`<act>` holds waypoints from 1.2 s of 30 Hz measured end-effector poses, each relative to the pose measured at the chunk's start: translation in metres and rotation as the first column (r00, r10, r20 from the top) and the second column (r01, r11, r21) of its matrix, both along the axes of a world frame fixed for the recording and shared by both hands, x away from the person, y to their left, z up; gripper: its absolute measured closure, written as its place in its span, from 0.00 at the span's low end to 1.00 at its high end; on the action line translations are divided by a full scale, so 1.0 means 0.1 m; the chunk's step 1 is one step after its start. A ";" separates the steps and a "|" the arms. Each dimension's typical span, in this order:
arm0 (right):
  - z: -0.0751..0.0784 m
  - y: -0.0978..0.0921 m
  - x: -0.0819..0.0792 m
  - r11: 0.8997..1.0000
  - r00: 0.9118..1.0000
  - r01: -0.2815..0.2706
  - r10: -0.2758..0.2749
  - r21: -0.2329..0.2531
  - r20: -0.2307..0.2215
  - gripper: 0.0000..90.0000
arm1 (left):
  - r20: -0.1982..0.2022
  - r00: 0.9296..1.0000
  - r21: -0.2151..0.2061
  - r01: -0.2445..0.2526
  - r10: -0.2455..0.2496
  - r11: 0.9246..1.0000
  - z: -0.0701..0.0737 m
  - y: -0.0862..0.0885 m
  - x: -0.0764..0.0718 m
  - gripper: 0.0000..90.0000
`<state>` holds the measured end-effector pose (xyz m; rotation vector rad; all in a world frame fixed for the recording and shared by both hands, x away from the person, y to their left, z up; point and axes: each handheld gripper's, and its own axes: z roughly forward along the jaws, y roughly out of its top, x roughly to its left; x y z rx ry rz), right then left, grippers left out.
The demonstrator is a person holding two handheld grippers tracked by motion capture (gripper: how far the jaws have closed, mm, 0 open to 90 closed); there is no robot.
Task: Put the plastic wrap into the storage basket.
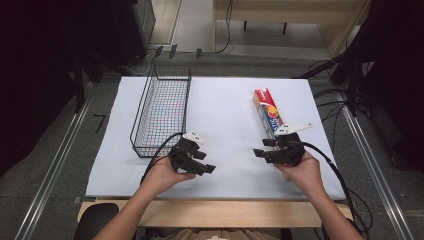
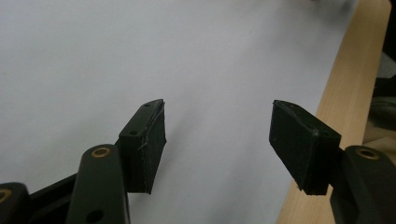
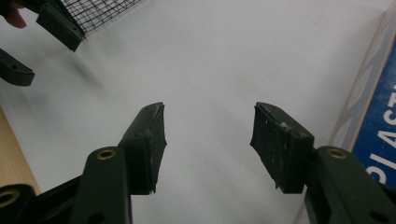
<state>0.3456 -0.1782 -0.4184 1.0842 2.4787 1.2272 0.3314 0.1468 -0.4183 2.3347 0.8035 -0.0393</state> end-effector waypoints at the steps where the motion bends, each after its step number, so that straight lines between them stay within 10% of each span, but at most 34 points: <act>1: 0.00 0.00 0.00 1.000 1.000 0.000 0.000 0.000 0.000 0.51 | 0.000 1.000 0.000 0.000 0.000 1.000 0.00 0.00 0.00 0.40; 36: -0.04 -0.09 -0.07 0.998 0.999 0.044 -0.044 -0.037 -0.012 0.47 | 0.014 0.999 0.003 0.033 -0.033 0.999 0.08 0.05 0.00 0.39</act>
